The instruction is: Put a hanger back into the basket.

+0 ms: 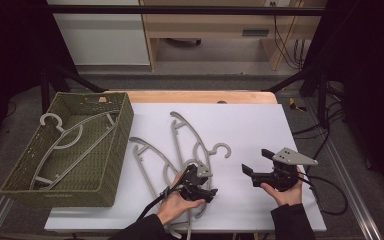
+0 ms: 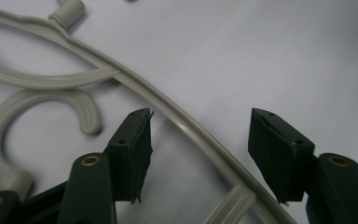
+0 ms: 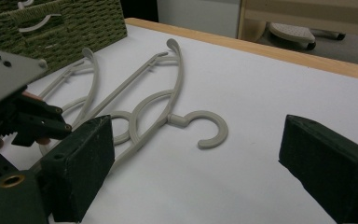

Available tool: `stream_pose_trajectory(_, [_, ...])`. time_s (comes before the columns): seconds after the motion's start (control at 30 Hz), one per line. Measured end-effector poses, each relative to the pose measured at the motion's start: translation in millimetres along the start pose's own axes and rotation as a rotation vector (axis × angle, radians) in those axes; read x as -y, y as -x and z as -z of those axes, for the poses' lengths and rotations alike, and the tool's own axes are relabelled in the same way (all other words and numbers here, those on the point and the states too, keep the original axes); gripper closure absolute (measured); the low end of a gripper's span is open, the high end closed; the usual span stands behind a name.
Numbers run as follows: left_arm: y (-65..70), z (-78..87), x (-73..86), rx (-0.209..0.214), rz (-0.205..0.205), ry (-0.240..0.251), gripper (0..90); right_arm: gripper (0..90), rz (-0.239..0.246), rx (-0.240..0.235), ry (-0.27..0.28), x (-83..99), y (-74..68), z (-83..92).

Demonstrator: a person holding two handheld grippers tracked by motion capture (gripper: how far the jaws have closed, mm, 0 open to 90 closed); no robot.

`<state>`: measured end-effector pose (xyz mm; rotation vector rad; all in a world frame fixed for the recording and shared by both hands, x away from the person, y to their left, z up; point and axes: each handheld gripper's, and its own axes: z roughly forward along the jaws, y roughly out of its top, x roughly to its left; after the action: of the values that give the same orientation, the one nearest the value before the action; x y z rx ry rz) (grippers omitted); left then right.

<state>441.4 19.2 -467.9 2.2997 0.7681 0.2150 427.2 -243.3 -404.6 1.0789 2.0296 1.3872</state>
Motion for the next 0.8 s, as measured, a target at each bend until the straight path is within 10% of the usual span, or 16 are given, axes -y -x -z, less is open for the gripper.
stream_pose_trajectory(0.33, [2.1,0.2,1.6,-0.038,-0.015,-0.049,53.7,10.1,0.002,0.003,-0.005,0.3,-0.3,-0.7])
stream_pose_trajectory(0.63, [-5.9,9.2,0.5,0.047,0.038,-0.088,62.3,10.1,0.003,0.004,-0.015,0.6,-0.5,-1.2])
stream_pose_trajectory(0.8, [-1.4,3.9,-2.6,-0.011,0.047,-0.097,61.0,10.0,0.001,0.0,-0.016,0.6,-0.6,-2.0])
